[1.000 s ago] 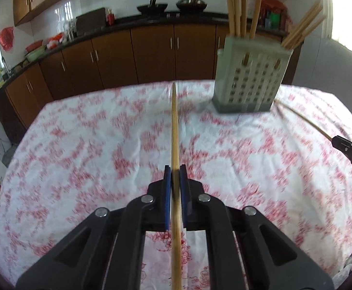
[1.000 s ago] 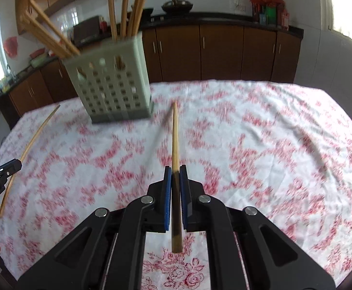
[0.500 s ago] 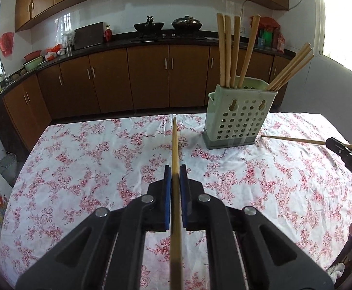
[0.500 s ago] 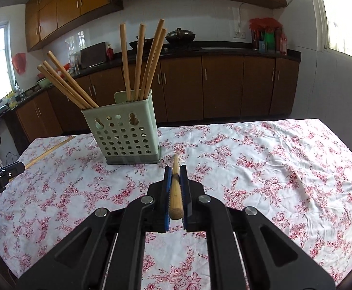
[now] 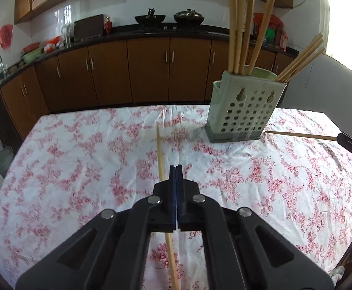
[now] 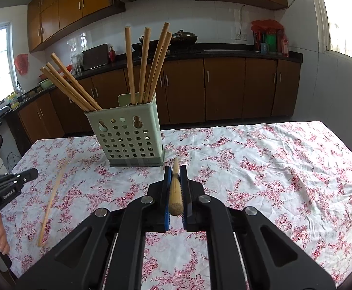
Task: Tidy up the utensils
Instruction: 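Lift the left tool's chopstick over the holder while the right tool lifts its own, then open the left tool into the holder while the right tool releases its chopstick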
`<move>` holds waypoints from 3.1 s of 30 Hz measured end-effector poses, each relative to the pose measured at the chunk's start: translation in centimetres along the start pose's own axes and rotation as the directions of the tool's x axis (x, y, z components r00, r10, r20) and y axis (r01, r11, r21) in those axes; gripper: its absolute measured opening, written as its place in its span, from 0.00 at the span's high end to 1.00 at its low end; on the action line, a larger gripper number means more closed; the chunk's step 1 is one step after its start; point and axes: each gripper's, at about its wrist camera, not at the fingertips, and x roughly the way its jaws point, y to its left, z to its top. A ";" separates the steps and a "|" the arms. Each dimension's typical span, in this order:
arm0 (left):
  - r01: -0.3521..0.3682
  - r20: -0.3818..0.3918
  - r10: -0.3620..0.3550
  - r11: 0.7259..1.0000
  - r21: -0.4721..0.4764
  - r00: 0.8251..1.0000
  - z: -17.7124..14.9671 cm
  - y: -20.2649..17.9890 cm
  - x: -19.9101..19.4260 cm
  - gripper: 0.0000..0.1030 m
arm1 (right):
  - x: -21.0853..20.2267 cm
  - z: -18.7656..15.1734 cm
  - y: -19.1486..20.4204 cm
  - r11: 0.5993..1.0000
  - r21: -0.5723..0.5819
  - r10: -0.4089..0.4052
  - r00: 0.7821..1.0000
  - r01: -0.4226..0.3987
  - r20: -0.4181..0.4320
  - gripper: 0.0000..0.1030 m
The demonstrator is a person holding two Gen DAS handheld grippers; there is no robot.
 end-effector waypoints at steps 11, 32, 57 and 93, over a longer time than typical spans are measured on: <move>-0.006 -0.108 0.003 1.000 -0.025 0.994 -5.7 0.3 1.1 0.68 | 0.4 -0.5 -0.1 1.000 0.007 0.006 1.000 -0.006 -0.017 0.92; -0.035 0.024 0.034 0.998 0.047 0.999 -2.5 -0.8 -3.1 0.92 | -0.7 0.2 -1.1 1.000 0.026 -0.006 1.000 0.005 0.024 0.93; 0.136 0.377 -0.158 0.987 0.085 0.913 10.1 -5.2 -13.6 0.92 | -7.3 8.7 0.5 0.988 -0.010 0.153 0.954 -0.156 0.258 0.93; 0.117 0.480 -0.099 0.993 -0.007 0.872 16.4 -7.4 -4.4 0.65 | -0.6 12.5 3.9 0.987 -0.091 0.155 0.902 -0.130 0.402 0.86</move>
